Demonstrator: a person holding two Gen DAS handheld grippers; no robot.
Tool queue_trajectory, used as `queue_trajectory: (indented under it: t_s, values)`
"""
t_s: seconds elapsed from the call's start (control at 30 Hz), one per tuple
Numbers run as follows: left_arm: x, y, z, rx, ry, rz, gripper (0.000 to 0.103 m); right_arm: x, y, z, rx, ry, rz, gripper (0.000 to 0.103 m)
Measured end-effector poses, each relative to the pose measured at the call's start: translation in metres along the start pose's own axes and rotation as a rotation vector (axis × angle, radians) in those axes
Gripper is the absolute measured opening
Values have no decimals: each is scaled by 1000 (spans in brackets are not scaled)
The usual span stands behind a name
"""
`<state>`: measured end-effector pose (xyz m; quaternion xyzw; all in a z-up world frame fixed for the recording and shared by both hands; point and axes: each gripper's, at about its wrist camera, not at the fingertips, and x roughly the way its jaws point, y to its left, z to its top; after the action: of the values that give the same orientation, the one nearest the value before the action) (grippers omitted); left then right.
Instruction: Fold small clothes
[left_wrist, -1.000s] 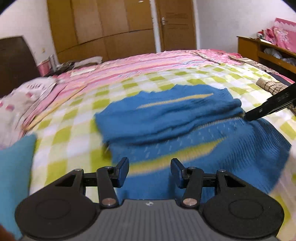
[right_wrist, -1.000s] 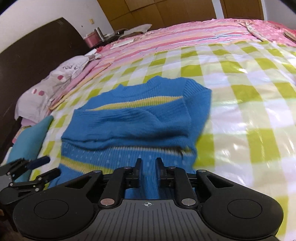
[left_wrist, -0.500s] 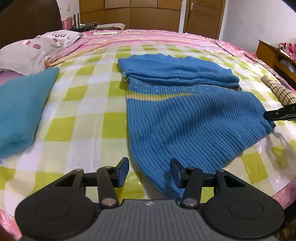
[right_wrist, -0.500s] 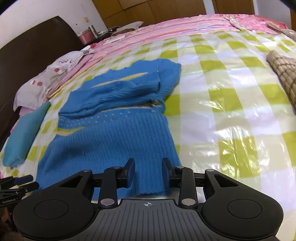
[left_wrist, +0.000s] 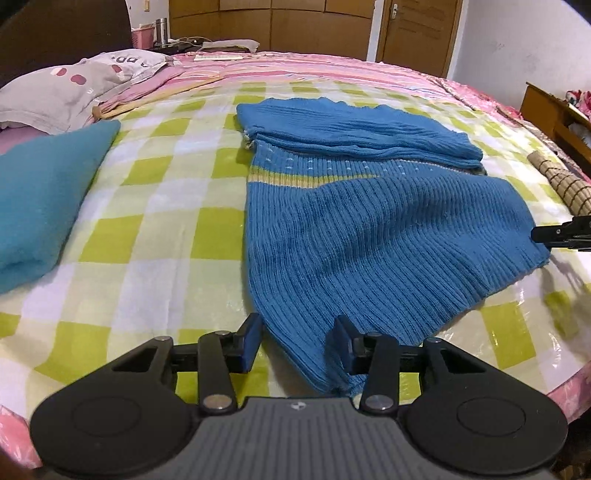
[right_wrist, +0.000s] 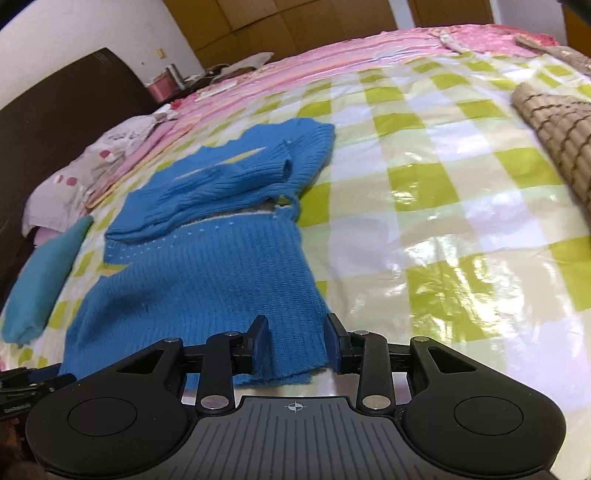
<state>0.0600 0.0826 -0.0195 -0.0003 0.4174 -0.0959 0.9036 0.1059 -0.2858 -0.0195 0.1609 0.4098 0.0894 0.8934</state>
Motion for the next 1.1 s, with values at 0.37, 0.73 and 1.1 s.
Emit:
queue_trajectory:
  t_s: [0.37, 0.73, 1.1]
  values:
    - [4, 5, 3, -34, -9, -38, 48, -1, -3, -4, 85, 26, 133, 35]
    - [16, 17, 9, -107, -37, -103, 16, 6, -4, -5, 156, 68, 144, 10]
    - [-4, 20, 3, -135, -47, -99, 15, -35, 2, -23, 94, 77, 173, 4]
